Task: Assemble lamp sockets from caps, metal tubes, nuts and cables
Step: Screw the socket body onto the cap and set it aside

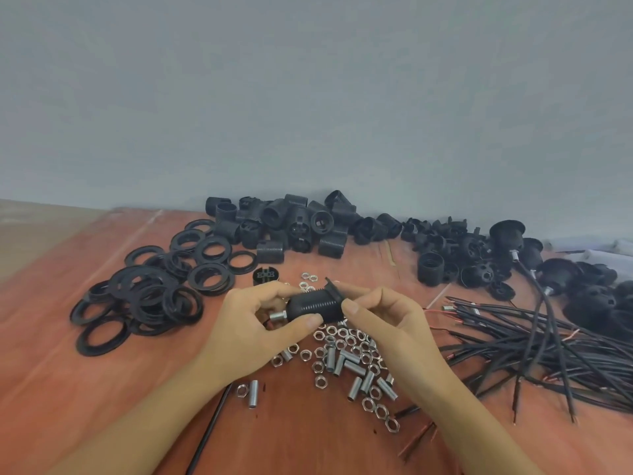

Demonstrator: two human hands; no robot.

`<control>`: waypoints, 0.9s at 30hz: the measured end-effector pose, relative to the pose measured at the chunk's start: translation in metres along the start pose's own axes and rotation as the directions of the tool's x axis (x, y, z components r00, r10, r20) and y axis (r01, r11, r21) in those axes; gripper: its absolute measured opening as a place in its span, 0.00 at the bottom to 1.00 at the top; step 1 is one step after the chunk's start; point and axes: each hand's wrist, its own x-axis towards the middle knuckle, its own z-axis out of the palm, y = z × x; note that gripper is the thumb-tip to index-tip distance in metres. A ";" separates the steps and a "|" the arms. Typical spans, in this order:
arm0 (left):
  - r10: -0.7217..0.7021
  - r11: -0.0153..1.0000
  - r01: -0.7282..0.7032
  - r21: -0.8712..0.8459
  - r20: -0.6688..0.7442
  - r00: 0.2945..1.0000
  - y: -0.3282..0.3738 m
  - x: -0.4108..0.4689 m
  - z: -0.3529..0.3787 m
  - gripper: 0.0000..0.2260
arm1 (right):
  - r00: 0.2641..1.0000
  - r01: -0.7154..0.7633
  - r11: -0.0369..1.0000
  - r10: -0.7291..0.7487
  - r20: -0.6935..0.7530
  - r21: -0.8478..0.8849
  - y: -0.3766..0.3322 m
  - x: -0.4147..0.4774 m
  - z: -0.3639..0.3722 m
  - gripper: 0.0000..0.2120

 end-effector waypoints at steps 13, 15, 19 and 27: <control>-0.191 0.954 0.225 -0.198 0.177 0.966 -0.004 -0.002 -0.004 0.09 | 0.978 0.045 0.993 -0.023 0.207 -0.105 -0.001 -0.006 -0.020 0.28; -0.233 0.935 0.276 -0.221 0.200 0.952 -0.004 -0.002 -0.004 0.10 | 0.976 0.068 0.993 -0.046 0.213 -0.097 -0.001 -0.006 -0.019 0.28; -0.247 0.927 0.290 -0.239 0.194 0.949 -0.005 -0.001 -0.004 0.10 | 0.977 0.083 0.991 -0.060 0.205 -0.103 -0.001 -0.007 -0.016 0.26; 0.002 0.998 0.006 -0.056 0.143 0.990 -0.002 -0.005 -0.002 0.17 | 0.999 0.024 0.961 -0.031 -0.022 -0.275 -0.002 -0.008 -0.011 0.18</control>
